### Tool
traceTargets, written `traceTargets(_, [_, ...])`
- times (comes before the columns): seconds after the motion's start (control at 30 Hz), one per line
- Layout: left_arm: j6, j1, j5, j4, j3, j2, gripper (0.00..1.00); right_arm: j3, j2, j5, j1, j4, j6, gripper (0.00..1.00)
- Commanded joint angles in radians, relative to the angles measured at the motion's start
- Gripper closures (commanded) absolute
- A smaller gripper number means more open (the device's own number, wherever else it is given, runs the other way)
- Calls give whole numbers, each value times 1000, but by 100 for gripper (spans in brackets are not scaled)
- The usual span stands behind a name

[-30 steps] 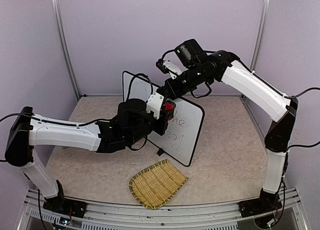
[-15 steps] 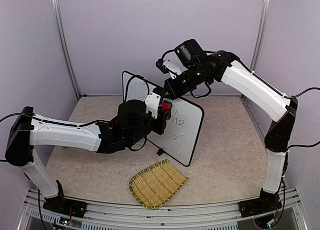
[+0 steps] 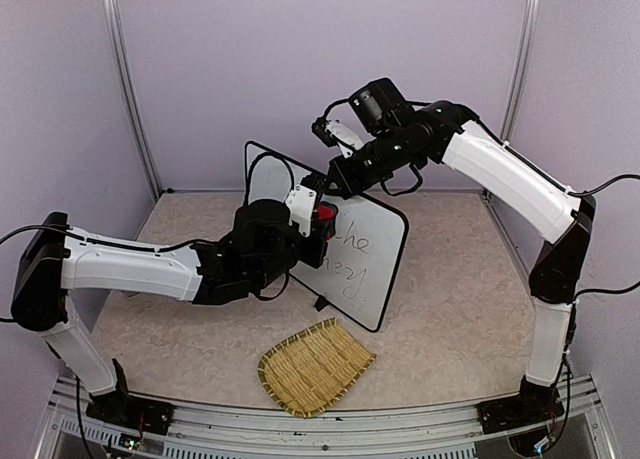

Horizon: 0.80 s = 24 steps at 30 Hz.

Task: Erase the whiteboard
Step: Erase the center of the whiteboard.

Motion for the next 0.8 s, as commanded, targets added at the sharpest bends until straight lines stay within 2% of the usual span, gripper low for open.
traceTargets(0.0, [62,-27,41,26,12,29,83,-11,9,-104,35,-25,-4,100])
traceTargets(0.2, [88,-80,-49,-40,82,68,83,-11,8,-102,35,-24,-4,100])
traceTargets(0.47, [86,-95,-73,-46,93,72,83,-13,10,-104,34,-24,-4,100])
traceTargets(0.63, [66,-77,-191,-67,102,66,83,-12,10,-96,33,-26,-5,100])
traceTargets(0.77, [6,-27,-197,-83,80,32,83,-12,10,-94,32,-28,-6,100])
